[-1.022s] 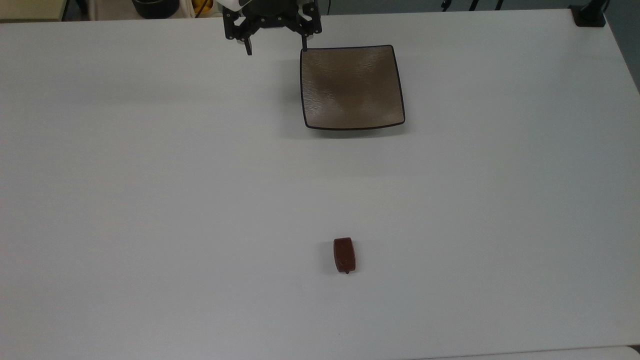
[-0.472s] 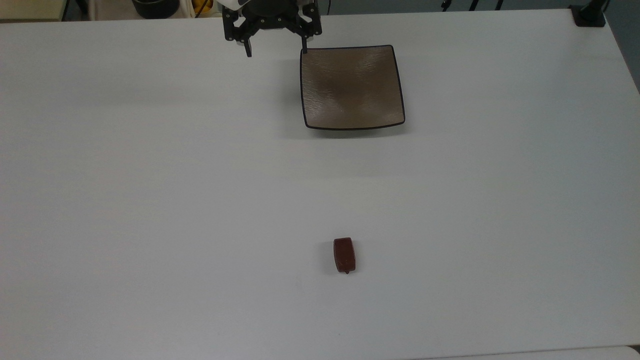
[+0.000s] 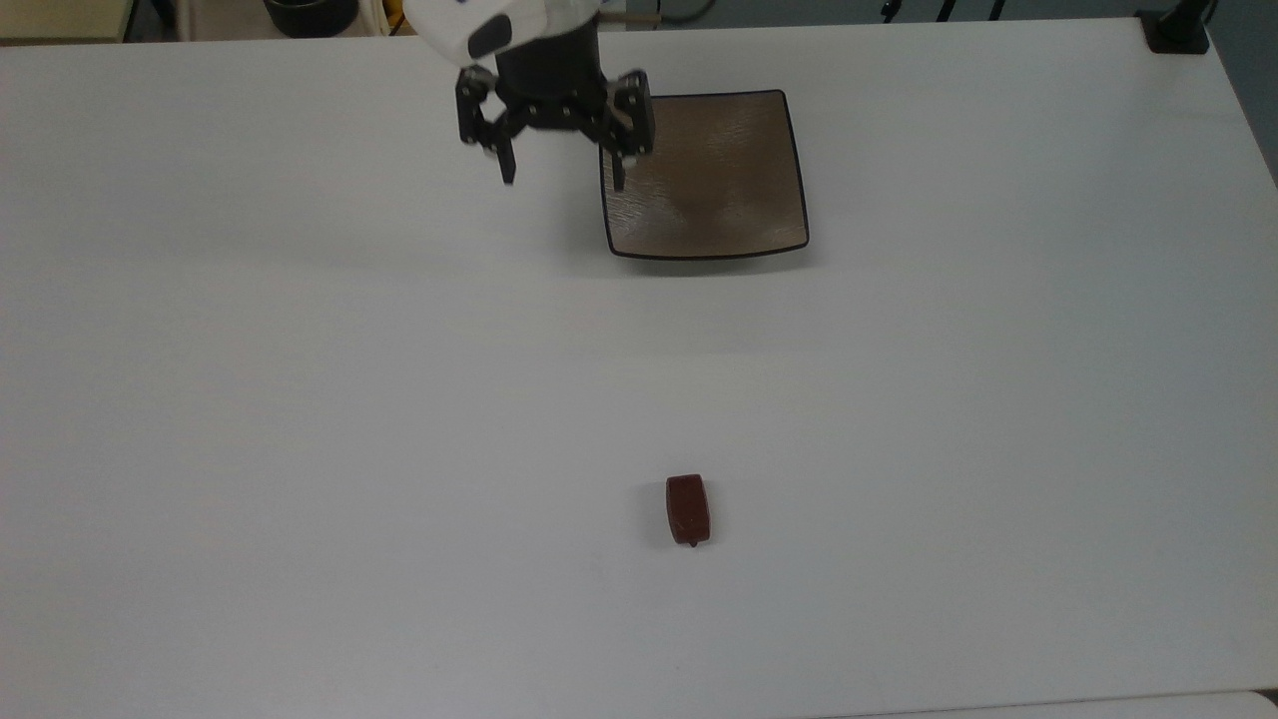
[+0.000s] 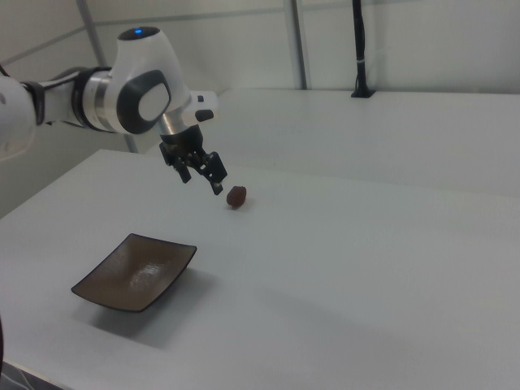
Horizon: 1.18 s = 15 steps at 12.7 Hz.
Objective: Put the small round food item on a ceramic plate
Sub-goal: 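Move the open gripper toward the small red-brown food item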
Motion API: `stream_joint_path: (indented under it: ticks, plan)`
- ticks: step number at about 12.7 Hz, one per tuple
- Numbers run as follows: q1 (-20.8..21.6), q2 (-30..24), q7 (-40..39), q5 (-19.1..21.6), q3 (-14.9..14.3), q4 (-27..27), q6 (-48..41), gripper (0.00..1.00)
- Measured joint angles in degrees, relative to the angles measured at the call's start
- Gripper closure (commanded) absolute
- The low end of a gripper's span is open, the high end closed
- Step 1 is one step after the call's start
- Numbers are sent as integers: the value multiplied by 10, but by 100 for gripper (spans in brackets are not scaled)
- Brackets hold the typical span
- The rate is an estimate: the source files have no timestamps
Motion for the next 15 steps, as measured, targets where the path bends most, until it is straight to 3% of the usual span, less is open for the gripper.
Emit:
stream_joint_path:
  ticks: [3, 7, 10, 15]
  plan:
    - [10, 62, 17, 0, 2, 18, 83, 0]
    - [22, 141, 58, -4, 12, 81, 94, 0]
    - [28, 217, 69, -47, 33, 145, 159, 0]
    - [29, 339, 72, -120, 39, 254, 228, 0]
